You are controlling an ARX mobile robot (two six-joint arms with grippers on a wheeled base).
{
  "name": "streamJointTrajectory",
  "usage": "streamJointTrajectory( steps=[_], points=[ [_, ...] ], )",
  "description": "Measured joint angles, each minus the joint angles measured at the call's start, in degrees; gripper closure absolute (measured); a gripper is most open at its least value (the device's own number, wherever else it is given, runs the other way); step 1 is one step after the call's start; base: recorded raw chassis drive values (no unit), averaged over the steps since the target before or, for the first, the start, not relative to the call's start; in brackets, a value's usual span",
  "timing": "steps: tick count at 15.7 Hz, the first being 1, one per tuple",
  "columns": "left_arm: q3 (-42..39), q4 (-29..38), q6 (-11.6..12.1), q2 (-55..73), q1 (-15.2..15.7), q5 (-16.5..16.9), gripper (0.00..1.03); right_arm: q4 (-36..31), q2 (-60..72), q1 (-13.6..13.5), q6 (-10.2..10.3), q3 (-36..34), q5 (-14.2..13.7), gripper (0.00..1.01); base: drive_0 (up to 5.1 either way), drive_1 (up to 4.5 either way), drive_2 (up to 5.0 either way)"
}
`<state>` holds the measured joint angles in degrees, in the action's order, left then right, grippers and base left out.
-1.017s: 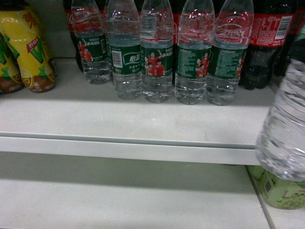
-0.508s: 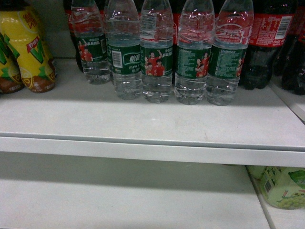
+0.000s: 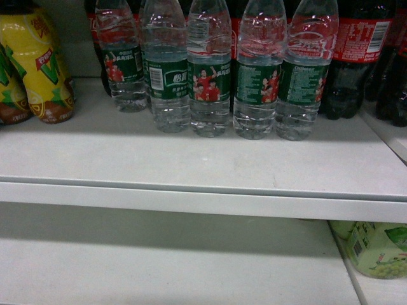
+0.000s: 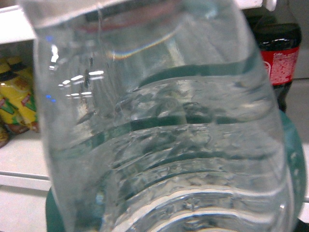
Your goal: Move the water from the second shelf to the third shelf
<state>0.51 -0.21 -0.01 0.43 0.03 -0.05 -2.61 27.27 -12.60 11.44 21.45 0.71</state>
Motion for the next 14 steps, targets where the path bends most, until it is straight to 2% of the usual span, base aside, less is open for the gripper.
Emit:
streamJointTrajectory(
  steps=[1, 3, 7, 14],
  points=[
    [0.00, 0.02, 0.02, 0.00, 0.00, 0.02, 0.05, -0.02, 0.13, 0.31, -0.94, 0.00, -0.98, 0.57, 0.0, 0.00, 0.0],
    [0.00, 0.02, 0.00, 0.00, 0.00, 0.00, 0.05, 0.11, 1.03, 2.43, -1.44, 0.00, -1.09, 0.57, 0.0, 0.00, 0.0],
    [0.00, 0.00, 0.02, 0.00, 0.00, 0.02, 0.05, -0.17, 1.95, 5.95, -1.68, -0.02, -0.92, 0.57, 0.0, 0.00, 0.0],
    [0.00, 0.00, 0.00, 0.00, 0.00, 0.02, 0.05, 0.22, 1.95, 6.38, -1.64, 0.00, 0.17, 0.57, 0.0, 0.00, 0.0]
  ],
)
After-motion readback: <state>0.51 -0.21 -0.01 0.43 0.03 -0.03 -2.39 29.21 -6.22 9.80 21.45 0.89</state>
